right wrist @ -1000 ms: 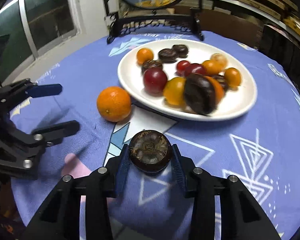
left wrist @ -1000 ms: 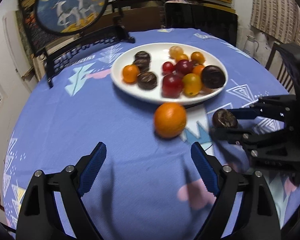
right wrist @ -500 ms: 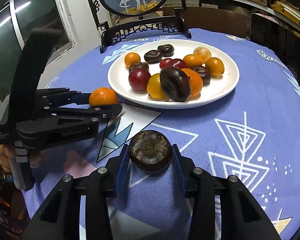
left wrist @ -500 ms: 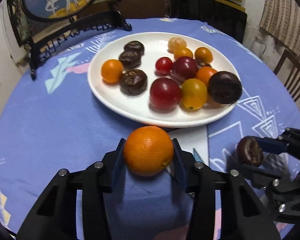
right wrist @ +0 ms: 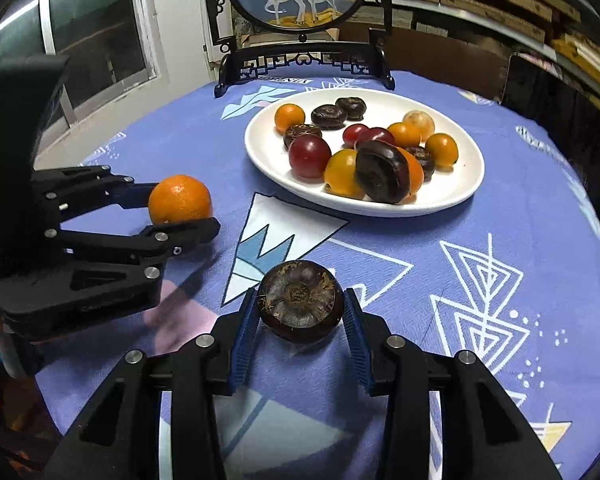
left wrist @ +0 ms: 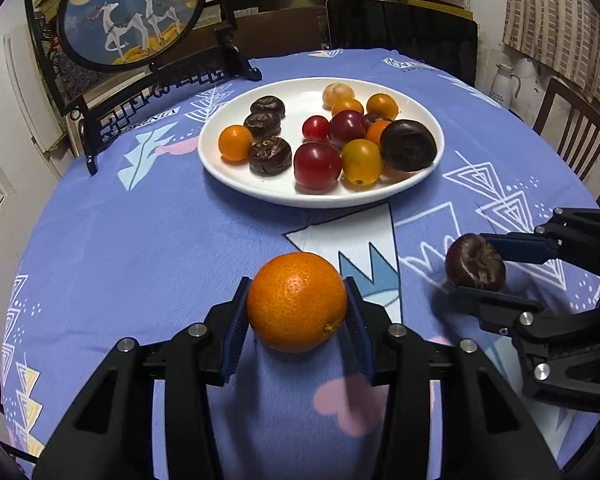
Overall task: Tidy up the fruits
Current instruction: 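Grasp the last dark brown fruit with the right gripper while left gripper grasps the orange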
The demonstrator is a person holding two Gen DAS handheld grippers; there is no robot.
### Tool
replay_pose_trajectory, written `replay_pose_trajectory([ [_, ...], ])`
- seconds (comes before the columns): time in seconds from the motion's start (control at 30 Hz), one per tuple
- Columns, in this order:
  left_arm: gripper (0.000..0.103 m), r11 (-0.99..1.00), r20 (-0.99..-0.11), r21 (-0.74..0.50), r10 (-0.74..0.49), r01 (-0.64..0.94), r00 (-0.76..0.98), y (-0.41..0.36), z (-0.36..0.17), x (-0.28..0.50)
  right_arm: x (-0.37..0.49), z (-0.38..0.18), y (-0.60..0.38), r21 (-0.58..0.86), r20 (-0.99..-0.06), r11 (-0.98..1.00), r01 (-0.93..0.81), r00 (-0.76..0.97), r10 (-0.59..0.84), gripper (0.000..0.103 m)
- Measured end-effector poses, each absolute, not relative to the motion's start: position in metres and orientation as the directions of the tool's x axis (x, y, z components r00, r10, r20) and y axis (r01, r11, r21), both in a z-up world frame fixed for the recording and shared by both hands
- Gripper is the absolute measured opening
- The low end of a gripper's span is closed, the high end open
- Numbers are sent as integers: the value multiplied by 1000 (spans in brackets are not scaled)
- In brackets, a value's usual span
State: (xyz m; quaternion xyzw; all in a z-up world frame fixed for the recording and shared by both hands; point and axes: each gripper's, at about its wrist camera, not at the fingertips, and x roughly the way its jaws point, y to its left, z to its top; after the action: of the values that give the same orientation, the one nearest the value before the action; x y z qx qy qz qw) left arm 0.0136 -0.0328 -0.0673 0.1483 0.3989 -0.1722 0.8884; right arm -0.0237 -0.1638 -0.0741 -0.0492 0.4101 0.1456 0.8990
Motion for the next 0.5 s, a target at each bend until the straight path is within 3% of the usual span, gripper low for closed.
replay_pose_trajectory([
  [0.23,44,903,-752,143,-168,406,638,-25,-64,1,-39,-62,-153,-59,-723,955,-290,673,159,42],
  [0.5,44,904,-747,141,-171,405,643,-23,-61,-1,-42,-62,-150,-65,-725,955,-290,672,154,42],
])
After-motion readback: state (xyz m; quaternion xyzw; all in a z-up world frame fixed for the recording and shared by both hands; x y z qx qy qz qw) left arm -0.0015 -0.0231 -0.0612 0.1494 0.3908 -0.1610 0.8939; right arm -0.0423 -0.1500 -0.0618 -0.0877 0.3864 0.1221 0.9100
